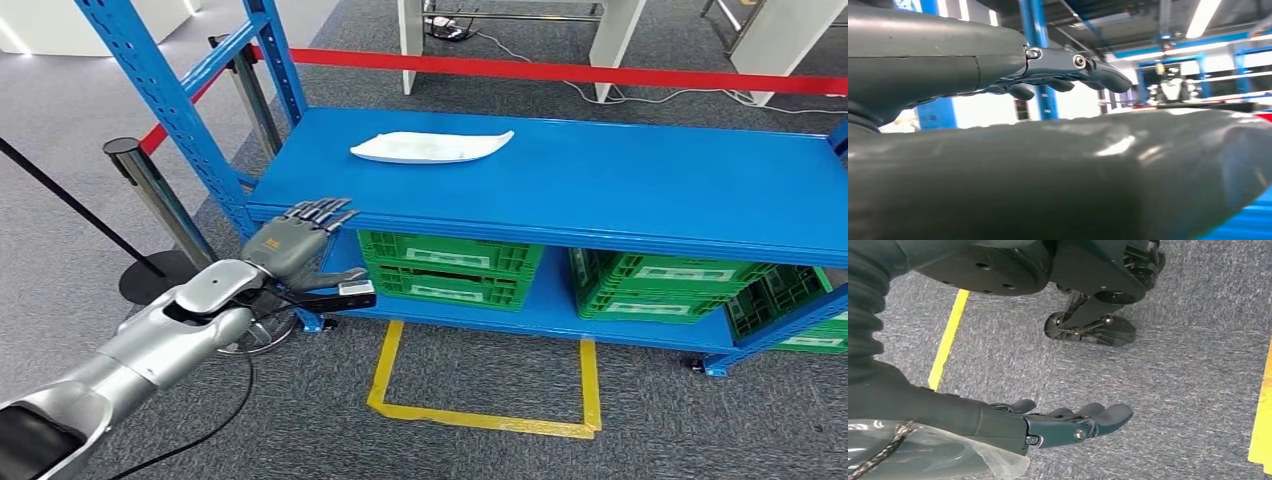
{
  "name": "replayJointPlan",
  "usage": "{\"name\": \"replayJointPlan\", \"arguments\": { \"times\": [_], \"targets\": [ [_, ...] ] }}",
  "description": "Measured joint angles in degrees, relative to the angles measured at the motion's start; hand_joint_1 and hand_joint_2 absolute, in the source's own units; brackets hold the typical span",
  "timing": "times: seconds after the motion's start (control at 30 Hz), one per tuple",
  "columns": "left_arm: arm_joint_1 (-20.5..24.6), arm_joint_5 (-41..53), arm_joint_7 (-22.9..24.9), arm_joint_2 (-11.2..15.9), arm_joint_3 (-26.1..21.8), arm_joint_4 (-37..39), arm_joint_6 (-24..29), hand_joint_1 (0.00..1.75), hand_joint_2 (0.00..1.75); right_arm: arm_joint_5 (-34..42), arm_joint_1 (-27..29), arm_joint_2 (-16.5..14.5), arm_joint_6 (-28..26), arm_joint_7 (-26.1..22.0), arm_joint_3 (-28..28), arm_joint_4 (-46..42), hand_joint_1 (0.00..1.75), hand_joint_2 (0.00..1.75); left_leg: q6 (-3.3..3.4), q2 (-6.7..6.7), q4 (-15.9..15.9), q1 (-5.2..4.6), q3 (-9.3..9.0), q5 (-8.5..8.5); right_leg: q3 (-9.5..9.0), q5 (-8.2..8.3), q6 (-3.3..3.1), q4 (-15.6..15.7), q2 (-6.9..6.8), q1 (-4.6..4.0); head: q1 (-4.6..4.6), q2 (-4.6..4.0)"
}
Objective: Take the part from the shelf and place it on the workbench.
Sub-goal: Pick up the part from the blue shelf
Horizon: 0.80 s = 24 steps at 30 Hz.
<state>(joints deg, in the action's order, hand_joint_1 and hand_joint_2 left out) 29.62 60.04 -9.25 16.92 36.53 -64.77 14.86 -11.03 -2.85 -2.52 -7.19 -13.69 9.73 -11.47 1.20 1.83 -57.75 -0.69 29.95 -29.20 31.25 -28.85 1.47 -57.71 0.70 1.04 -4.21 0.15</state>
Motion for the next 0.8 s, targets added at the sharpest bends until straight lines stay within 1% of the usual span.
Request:
{"name": "replayJointPlan", "arguments": {
  "times": [0.03, 0.17, 0.27, 0.33, 0.37, 0.4, 0.43, 0.5, 0.53, 0.57, 0.6, 0.63, 0.67, 0.7, 0.73, 0.77, 0.8],
  "targets": [
    [0.07, 0.33, 0.19, 0.15, -0.34, 0.12, 0.04, 0.00, 0.00, 0.00, 0.00, -0.04, -0.40, 0.10, 0.15, 0.01, 0.00, 1.75, 0.00, 0.00, -0.04, 0.00, 0.02, 0.00, 0.00, 0.02, 0.03, 0.00, 0.00, 0.01, -0.01, 0.00],
    [0.91, 0.91, 0.49, 0.55, -1.49, 0.27, -0.22, 0.00, 0.00, -0.10, -0.01, -0.19, -1.70, 0.34, 0.60, 0.07, 0.00, 0.00, 0.11, 0.00, -0.31, -0.03, 0.23, -0.05, 0.06, 0.14, 0.22, 0.00, 0.01, 0.04, 0.01, 0.00],
    [2.06, 0.91, 0.69, 0.82, -2.07, 0.27, -0.89, 0.00, 0.00, -0.36, -0.01, -0.23, -1.77, 0.70, 0.87, 0.13, 0.00, 0.00, 0.39, 0.00, -0.64, -0.07, 0.56, -0.02, 0.20, 0.34, 0.56, 0.08, 0.01, 0.09, 0.00, 0.00],
    [2.88, 0.68, 0.87, 0.89, -2.50, 0.27, -1.30, 0.00, 0.00, -0.43, -0.04, -0.26, -1.81, 1.04, 1.04, 0.15, 0.00, 0.00, 0.83, -0.03, -0.33, 0.06, 0.63, 0.30, 0.30, 0.46, 0.93, 0.26, 0.00, 0.11, -0.01, 0.00],
    [3.24, 0.52, 0.93, 0.89, -2.75, 0.27, -1.45, 0.00, 0.00, -0.47, -0.05, -0.27, -1.84, 1.17, 1.13, 0.15, 0.00, 0.00, 1.15, -0.11, 0.03, 0.20, 0.55, 0.56, 0.58, 0.19, 1.09, -0.02, -0.04, 0.09, 0.03, 0.00],
    [3.56, 0.36, 0.96, 0.87, -2.96, 0.27, -1.57, 0.00, 0.00, -0.51, -0.07, -0.27, -1.87, 1.25, 1.22, 0.15, 0.00, 0.00, 1.46, -0.21, 0.38, 0.35, 0.50, 0.82, 1.31, -0.60, 1.17, -1.24, -0.09, 0.05, 0.11, 0.00],
    [3.79, 0.21, 0.97, 0.85, -3.13, 0.27, -1.72, 0.00, 0.00, -0.55, -0.09, -0.27, -1.89, 1.29, 1.28, 0.15, 0.00, 0.00, 1.70, -0.33, 0.64, 0.48, 0.45, 1.02, 2.66, -1.91, 1.21, -3.73, -0.14, 0.04, 0.20, 0.00],
    [4.01, 0.00, 1.00, 0.84, -3.27, 0.33, -1.96, 0.00, 0.00, -0.61, -0.05, -0.27, -1.92, 1.39, 1.34, 0.15, 0.00, 0.00, 1.83, -0.50, 0.67, 0.42, 0.59, 1.08, 6.70, -4.99, 1.29, -11.43, -0.20, 0.04, 0.33, 0.00],
    [4.00, -0.04, 1.01, 0.83, -3.31, 0.39, -2.06, 0.00, 0.00, -0.65, 0.02, -0.27, -1.92, 1.44, 1.35, 0.15, 0.00, 0.00, 1.83, -0.54, 0.66, 0.39, 0.62, 1.06, 8.54, -5.69, 1.36, -14.60, -0.21, 0.07, 0.32, 0.00],
    [4.00, -0.10, 1.01, 0.83, -3.33, 0.45, -2.13, 0.00, 0.00, -0.69, 0.09, -0.27, -1.92, 1.45, 1.36, 0.16, 0.00, 0.00, 1.79, -0.56, 0.63, 0.38, 0.61, 1.01, 9.57, -5.34, 1.40, -15.99, -0.23, 0.07, 0.33, 0.00],
    [4.01, -0.18, 0.98, 0.79, -3.36, 0.50, -2.19, 0.00, 0.00, -0.74, 0.12, -0.27, -1.92, 1.45, 1.36, 0.16, 0.00, 0.00, 1.71, -0.54, 0.59, 0.38, 0.53, 0.91, 9.52, -3.85, 1.39, -15.03, -0.26, 0.08, 0.34, 0.00],
    [4.03, -0.29, 0.94, 0.75, -3.38, 0.53, -2.26, 0.00, 0.00, -0.79, 0.12, -0.27, -1.92, 1.45, 1.36, 0.17, 0.00, 0.00, 1.58, -0.52, 0.53, 0.40, 0.37, 0.73, 8.47, -1.56, 1.33, -12.06, -0.27, 0.10, 0.34, 0.00],
    [4.06, -0.42, 0.90, 0.69, -3.40, 0.53, -2.33, 0.00, 0.00, -0.82, 0.07, -0.27, -1.92, 1.45, 1.37, 0.17, 0.00, 0.00, 1.37, -0.50, 0.43, 0.44, 0.18, 0.48, 6.88, 0.53, 1.20, -8.25, -0.26, 0.09, 0.34, 0.00],
    [4.20, -0.54, 0.86, 0.65, -3.42, 0.54, -2.42, 0.00, 0.00, -0.85, 0.04, -0.28, -1.91, 1.45, 1.39, 0.19, 0.00, 0.00, 1.09, -0.49, 0.24, 0.37, 0.15, 0.20, 5.29, 1.96, 1.05, -4.85, -0.21, 0.02, 0.37, 0.00],
    [4.39, -0.65, 0.83, 0.62, -3.43, 0.57, -2.54, 0.00, 0.00, -0.86, -0.03, -0.28, -1.88, 1.45, 1.41, 0.20, 0.00, 0.00, 0.81, -0.49, 0.02, 0.32, 0.28, 0.00, 4.11, 2.49, 0.75, -2.47, -0.16, -0.05, 0.38, 0.01],
    [4.61, -0.81, 0.79, 0.58, -3.44, 0.61, -2.72, 0.00, 0.00, -0.88, -0.08, -0.29, -1.85, 1.45, 1.44, 0.22, 0.00, 0.00, 0.53, -0.49, -0.17, 0.28, 0.51, -0.12, 3.57, 2.32, 0.42, -1.41, -0.09, -0.16, 0.34, 0.01],
    [4.86, -0.98, 0.70, 0.54, -3.45, 0.67, -2.94, 0.00, 0.00, -0.91, -0.07, -0.29, -1.81, 1.44, 1.48, 0.24, 0.00, 0.00, 0.28, -0.49, -0.30, 0.23, 0.77, -0.17, 3.42, 2.02, 0.08, -1.19, -0.04, -0.27, 0.32, 0.01]
  ]
}}
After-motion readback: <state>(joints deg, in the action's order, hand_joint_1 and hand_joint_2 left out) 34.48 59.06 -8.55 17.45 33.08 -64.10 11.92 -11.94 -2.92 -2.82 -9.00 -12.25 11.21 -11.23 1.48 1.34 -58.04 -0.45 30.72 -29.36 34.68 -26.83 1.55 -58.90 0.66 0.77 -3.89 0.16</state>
